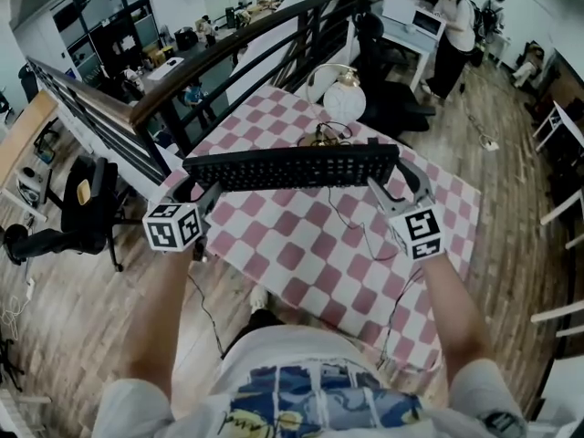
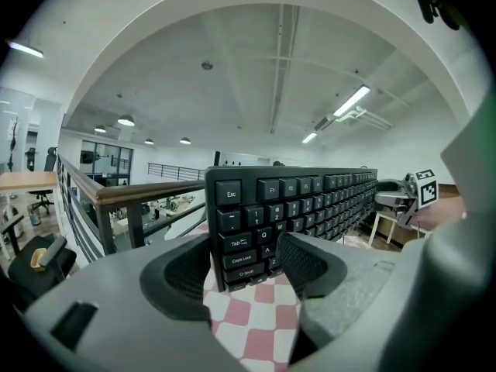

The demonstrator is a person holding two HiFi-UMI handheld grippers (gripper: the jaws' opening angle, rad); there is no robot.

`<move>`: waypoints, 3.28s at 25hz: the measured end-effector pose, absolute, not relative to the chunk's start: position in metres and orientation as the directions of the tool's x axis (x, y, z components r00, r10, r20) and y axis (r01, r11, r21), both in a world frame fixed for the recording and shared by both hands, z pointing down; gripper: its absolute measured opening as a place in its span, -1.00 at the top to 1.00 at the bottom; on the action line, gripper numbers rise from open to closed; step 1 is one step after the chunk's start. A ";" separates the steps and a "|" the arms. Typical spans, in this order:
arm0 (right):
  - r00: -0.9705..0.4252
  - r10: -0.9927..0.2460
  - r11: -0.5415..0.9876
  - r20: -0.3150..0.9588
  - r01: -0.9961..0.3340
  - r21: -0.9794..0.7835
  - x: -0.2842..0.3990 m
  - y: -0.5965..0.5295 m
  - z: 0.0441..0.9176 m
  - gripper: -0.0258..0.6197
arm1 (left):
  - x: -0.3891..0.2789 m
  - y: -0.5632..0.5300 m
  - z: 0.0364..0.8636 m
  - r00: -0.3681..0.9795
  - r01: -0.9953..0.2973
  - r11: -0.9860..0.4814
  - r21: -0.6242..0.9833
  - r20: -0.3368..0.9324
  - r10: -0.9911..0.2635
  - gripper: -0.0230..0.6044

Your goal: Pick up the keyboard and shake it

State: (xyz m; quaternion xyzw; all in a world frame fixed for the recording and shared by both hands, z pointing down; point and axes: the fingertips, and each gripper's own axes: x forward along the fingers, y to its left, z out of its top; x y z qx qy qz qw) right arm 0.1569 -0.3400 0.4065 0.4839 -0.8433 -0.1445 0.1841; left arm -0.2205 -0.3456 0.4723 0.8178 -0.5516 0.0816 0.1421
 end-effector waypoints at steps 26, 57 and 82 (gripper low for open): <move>-0.406 -0.912 0.305 -0.057 -0.763 0.570 0.174 -0.298 0.316 0.17 | -0.212 -0.311 0.352 0.341 -0.937 -0.342 -0.065 0.029 -0.940 0.06; -0.385 -0.898 0.179 -0.214 -0.762 0.622 0.185 -0.285 0.263 0.18 | -0.204 -0.296 0.279 0.314 -0.942 -0.287 -0.176 -0.155 -0.937 0.06; -0.376 -0.896 0.153 -0.238 -0.763 0.628 0.196 -0.278 0.250 0.19 | -0.195 -0.291 0.264 0.316 -0.941 -0.282 -0.188 -0.187 -0.930 0.06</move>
